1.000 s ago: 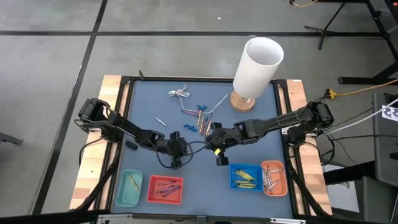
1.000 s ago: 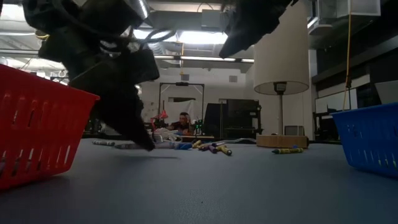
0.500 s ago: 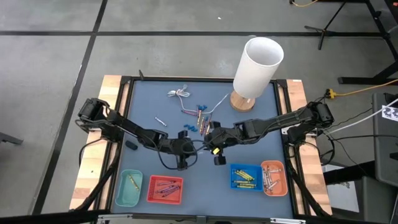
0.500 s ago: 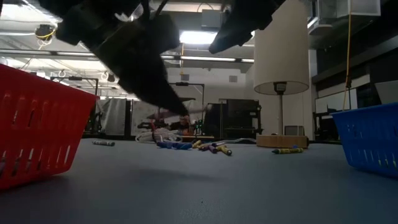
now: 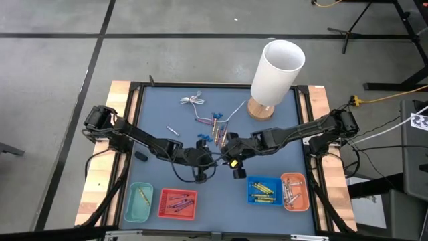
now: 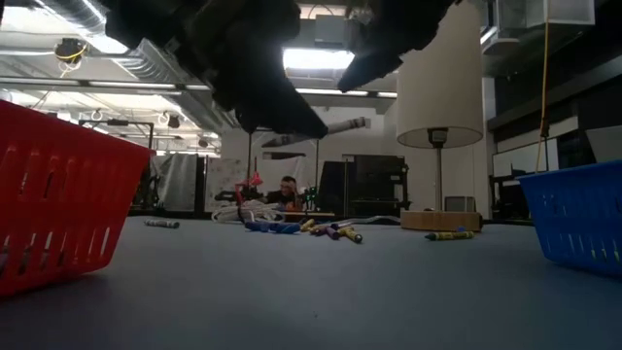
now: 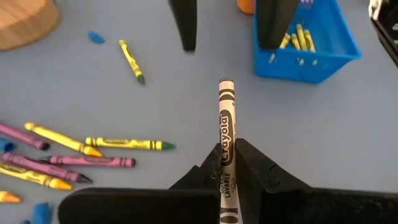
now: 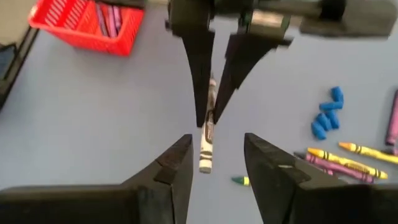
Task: Sort crayons
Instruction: Put the gray into the orange bin
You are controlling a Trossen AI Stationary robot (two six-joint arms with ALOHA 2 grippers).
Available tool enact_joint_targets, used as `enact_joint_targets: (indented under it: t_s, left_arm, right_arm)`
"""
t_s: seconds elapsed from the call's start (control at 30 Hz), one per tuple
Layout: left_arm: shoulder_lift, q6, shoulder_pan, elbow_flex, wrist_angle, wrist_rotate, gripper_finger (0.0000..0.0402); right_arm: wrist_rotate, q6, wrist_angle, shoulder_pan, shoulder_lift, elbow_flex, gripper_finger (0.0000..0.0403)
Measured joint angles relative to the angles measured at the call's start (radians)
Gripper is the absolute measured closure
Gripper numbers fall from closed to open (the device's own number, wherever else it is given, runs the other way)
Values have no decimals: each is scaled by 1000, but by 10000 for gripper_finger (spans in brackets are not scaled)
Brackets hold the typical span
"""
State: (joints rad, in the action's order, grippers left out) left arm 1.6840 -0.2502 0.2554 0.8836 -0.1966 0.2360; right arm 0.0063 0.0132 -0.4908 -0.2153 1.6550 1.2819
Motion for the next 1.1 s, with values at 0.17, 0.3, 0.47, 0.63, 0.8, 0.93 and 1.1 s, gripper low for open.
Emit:
enact_joint_targets:
  t_s: [0.17,0.3,0.47,0.63,0.8,0.93,1.1]
  left_arm:
    - [0,1,-1,20,0,58,392]
    - [0,1,-2,38,0,69,391]
    - [0,2,-2,66,0,70,391]
    - [0,51,-2,79,0,71,391]
    - [0,51,-2,79,-8,73,391]
    - [0,51,-2,79,-34,74,391]
    - [-1,51,-2,80,-46,74,391]
  right_arm:
    - [0,0,-45,0,0,0,262]
    - [0,9,-60,0,0,0,262]
    - [0,9,-64,0,0,0,262]
    - [0,11,-65,0,0,0,262]
    - [0,11,-67,0,0,0,262]
    - [0,11,-67,0,0,0,263]
    - [0,11,-67,0,0,0,285]
